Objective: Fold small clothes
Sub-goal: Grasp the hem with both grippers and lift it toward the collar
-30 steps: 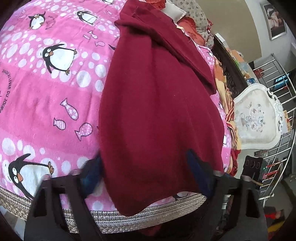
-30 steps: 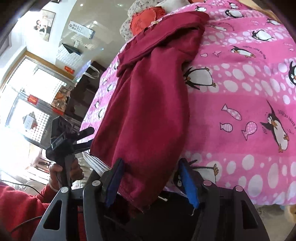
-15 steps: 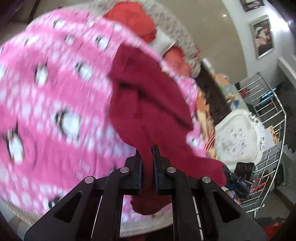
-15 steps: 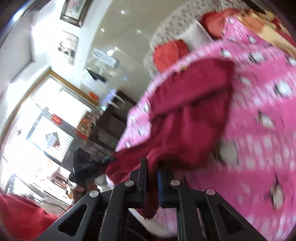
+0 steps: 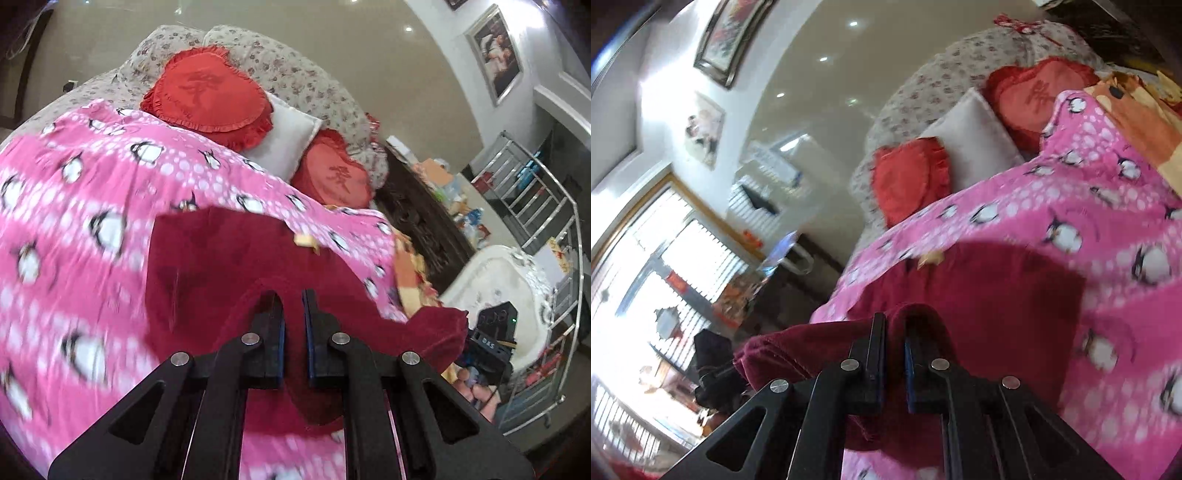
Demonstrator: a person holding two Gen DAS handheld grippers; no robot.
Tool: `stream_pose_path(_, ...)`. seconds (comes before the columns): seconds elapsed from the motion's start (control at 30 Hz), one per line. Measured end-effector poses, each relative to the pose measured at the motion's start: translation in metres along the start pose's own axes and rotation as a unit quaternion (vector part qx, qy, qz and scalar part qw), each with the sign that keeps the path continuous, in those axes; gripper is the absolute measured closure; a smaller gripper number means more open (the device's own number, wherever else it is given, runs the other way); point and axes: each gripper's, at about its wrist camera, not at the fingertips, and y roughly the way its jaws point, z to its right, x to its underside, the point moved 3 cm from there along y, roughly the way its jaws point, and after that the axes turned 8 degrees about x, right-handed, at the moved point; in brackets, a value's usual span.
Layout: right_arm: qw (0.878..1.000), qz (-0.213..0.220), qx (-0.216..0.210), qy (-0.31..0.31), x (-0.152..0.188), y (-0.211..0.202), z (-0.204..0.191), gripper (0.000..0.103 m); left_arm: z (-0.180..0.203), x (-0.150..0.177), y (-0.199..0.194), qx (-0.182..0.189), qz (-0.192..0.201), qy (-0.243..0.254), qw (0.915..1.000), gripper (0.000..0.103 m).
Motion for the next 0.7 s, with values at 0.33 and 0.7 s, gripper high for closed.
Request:
stream_pose_path(0.33, 0.989, -0.071, 0.119, 0.044, -0.060, 0.089, 0.068, 0.091, -0.075, -0.053, 0.083, -0.079, -0.049, -0.045, 0.9946, 0.092)
stream_pose_path(0.7, 0.992, 0.013, 0.115, -0.044, -0.048, 0.014, 0.033, 0.056, -0.046, -0.048, 0.059, -0.090, -0.084, 0.027, 0.9921, 0.077)
